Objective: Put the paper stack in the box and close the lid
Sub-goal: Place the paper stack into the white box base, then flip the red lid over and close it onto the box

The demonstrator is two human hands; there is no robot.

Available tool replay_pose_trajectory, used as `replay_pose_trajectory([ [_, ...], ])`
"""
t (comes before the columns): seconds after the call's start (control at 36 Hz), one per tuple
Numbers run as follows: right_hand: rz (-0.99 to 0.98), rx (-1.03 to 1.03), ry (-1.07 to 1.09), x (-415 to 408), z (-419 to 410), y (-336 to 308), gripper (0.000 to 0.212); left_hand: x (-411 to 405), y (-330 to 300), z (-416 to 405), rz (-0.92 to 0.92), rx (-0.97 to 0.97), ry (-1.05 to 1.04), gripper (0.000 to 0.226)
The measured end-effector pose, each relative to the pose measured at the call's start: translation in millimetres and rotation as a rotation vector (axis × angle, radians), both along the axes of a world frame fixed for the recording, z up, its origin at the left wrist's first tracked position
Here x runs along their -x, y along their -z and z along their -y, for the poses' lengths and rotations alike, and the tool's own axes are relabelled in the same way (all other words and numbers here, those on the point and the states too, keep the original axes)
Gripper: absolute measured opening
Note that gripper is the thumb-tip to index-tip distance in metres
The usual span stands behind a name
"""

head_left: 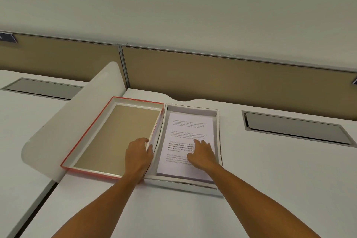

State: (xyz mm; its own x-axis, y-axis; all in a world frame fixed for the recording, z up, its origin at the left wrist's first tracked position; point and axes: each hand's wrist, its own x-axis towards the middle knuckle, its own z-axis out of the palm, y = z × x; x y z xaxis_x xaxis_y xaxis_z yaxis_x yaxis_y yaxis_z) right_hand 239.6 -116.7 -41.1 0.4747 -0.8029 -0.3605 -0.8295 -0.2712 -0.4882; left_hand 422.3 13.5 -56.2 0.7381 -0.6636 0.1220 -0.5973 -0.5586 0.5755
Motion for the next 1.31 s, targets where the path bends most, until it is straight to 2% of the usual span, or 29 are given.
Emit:
replay_pose_trajectory([
  [0.11, -0.096, -0.007, -0.024, 0, -5, 7, 0.071, -7, 4, -19, 0.070, -0.006, -0.106, 0.030],
  [0.36, -0.194, 0.013, -0.027, -2, -9, 14, 0.071, -26, 12, -56, 0.060, 0.004, -0.264, 0.029],
  [0.44, -0.200, 0.015, -0.020, -3, -10, 15, 0.073, -29, 15, -64, 0.086, -0.031, -0.306, 0.037],
  [0.53, -0.174, 0.044, 0.011, -6, -13, 13, 0.079, -29, 16, -67, 0.058, 0.006, -0.449, 0.055],
  [0.67, -0.061, 0.096, -0.006, -17, -17, 3, 0.081, -33, 14, -69, -0.174, 0.108, -0.774, 0.074],
  [0.75, -0.008, 0.082, -0.032, -30, -21, -4, 0.080, -38, 17, -73, -0.352, 0.128, -0.900, 0.080],
  [0.94, 0.074, 0.056, -0.109, -65, -37, -18, 0.080, -43, 19, -81, -0.515, 0.257, -0.958, 0.074],
  [1.11, 0.111, 0.000, -0.156, -86, -54, -28, 0.082, -49, 7, -81, -0.659, 0.177, -0.916, 0.059],
  [1.22, 0.159, -0.011, -0.198, -95, -63, -35, 0.082, -64, 0, -79, -0.846, 0.195, -1.013, 0.045],
  [1.31, 0.167, 0.026, -0.255, -98, -68, -41, 0.080, -71, 4, -84, -0.977, 0.358, -0.977, 0.041],
])
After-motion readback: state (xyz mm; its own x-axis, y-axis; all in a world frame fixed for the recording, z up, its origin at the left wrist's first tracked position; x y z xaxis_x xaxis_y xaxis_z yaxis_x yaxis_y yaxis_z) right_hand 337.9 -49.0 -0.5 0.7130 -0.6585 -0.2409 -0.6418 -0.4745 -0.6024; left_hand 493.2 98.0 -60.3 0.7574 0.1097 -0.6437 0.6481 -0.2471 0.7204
